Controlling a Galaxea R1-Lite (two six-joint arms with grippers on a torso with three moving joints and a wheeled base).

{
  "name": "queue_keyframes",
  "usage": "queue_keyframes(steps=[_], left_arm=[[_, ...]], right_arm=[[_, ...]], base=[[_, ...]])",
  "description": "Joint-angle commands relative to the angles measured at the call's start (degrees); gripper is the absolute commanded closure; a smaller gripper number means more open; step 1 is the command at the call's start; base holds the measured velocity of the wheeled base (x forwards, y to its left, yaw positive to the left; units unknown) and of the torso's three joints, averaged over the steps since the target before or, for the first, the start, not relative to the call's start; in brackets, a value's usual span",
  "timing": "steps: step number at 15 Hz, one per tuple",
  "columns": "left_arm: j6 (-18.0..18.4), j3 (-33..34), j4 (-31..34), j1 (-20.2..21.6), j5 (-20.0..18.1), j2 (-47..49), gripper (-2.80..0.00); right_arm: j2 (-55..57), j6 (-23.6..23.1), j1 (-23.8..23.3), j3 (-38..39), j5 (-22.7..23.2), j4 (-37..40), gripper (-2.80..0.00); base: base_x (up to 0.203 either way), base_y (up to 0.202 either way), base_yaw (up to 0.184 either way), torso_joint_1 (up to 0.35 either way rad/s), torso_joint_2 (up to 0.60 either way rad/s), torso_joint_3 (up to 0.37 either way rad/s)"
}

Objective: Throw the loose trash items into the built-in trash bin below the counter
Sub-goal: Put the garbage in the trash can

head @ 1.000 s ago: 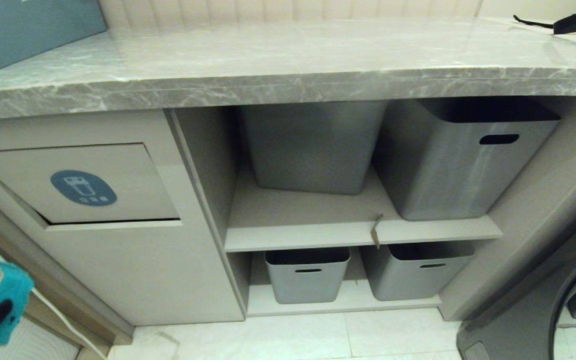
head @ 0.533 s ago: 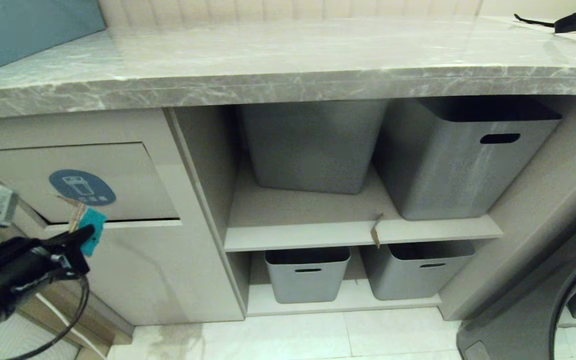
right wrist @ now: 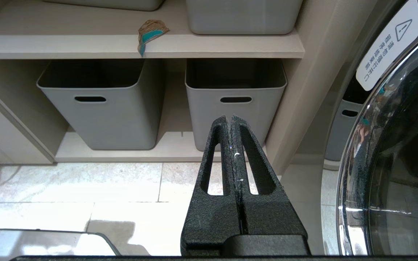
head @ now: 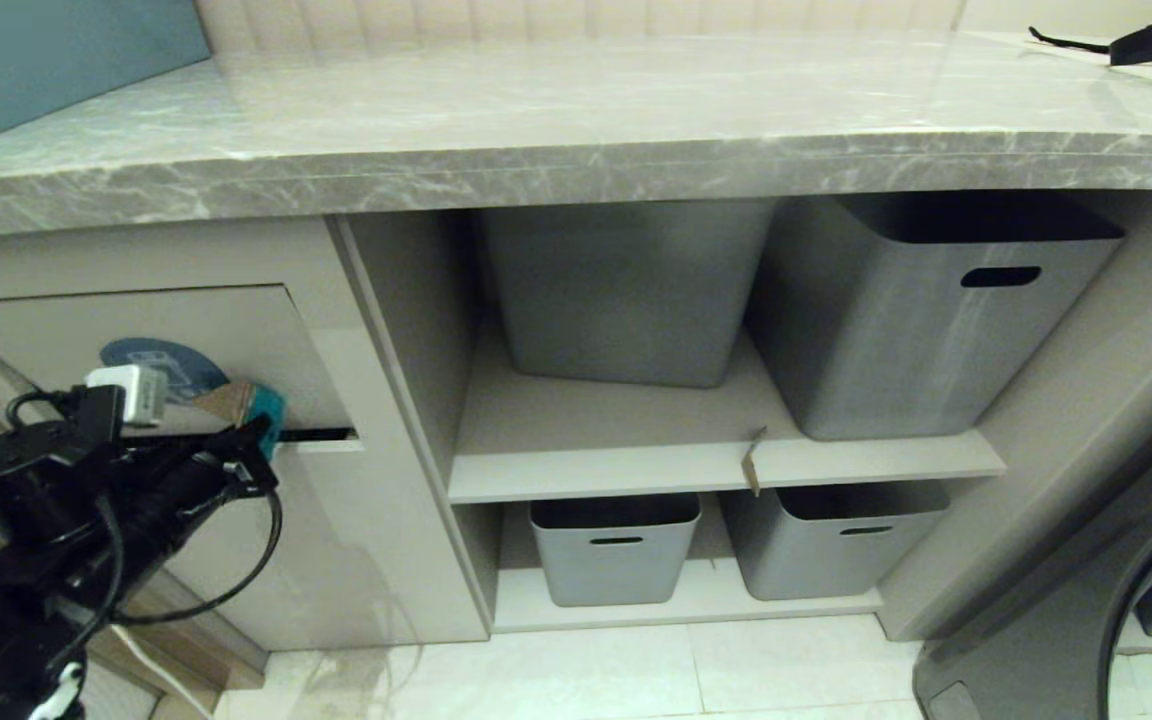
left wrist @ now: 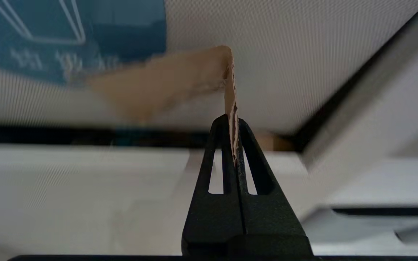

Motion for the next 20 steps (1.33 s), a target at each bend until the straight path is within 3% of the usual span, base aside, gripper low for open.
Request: queue_keyframes(steps=[1,12,13,20], left_arm=[[-0.1,-2.9,-0.9,-0.2,-0.1,5.6,0.0],[-1.9,-13.3,-1.0,-0.6,0.4,11.6,0.0],[-1.8,-13.6,-1.0,-0.7,0.4,11.6,-2.8],[-2.5,-13.5,-1.0,-0.8,0.6,10.7,-2.8]], right_arm=[[0.0,0.0,0.0,0.1,0.0,0.0,0.0],[0.0,0.0,0.0,0.0,0.0,0.0,0.0],[0.0,0.0,0.0,0.0,0.0,0.0,0.0],[0.0,0.0,0.0,0.0,0.0,0.0,0.0]], base=[[0.0,0.0,0.0,0.0,0.0,0.0],[0.0,0.0,0.0,0.0,0.0,0.0],[0.0,0.0,0.0,0.0,0.0,0.0],[0.0,0.0,0.0,0.0,0.0,0.0]])
